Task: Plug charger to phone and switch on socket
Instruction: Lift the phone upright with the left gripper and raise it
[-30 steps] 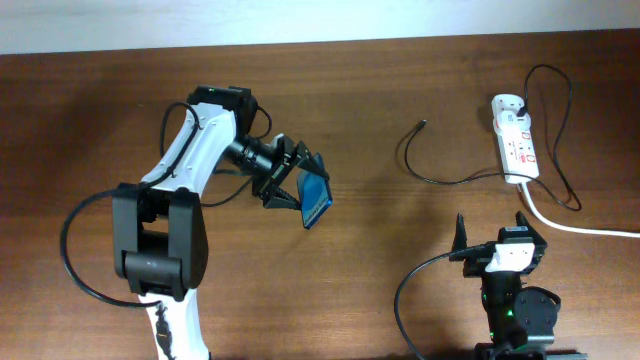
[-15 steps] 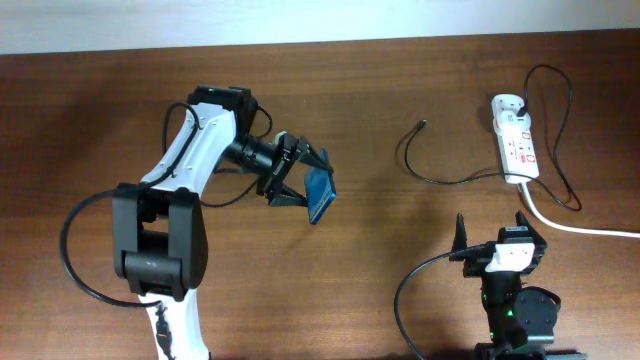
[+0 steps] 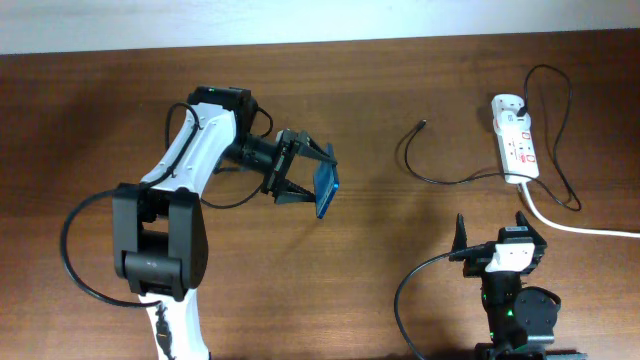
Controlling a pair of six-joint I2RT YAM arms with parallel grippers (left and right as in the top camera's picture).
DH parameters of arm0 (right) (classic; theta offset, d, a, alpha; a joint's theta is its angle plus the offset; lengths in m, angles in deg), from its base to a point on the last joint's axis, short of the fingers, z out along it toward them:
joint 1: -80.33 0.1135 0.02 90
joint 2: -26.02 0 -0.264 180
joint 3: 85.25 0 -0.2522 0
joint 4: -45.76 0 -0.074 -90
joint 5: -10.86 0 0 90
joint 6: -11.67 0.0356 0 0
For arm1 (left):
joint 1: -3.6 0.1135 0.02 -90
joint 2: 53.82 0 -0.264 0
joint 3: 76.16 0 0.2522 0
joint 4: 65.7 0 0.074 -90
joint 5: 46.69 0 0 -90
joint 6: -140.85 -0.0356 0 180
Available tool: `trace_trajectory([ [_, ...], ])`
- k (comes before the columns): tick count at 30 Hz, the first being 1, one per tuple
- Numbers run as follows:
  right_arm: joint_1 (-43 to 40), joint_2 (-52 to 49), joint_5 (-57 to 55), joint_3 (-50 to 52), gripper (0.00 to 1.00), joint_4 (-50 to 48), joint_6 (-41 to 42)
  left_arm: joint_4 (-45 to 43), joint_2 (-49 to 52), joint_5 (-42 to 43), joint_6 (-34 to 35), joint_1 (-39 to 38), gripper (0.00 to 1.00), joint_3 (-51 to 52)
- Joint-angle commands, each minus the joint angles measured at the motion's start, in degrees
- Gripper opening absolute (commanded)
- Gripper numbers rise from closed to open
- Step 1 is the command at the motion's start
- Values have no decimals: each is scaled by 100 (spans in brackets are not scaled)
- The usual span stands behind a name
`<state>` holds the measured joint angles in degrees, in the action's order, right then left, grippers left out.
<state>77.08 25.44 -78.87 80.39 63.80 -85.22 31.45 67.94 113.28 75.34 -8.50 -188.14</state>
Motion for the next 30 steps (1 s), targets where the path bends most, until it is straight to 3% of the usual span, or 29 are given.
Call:
trace_trajectory([
  [1,-26,37,55,28,99,26,-17,24,37,317,26,-11,55,-151],
  [30,-26,37,57,28,99,26,-17,-39,37,317,-61,-11,55,-151],
])
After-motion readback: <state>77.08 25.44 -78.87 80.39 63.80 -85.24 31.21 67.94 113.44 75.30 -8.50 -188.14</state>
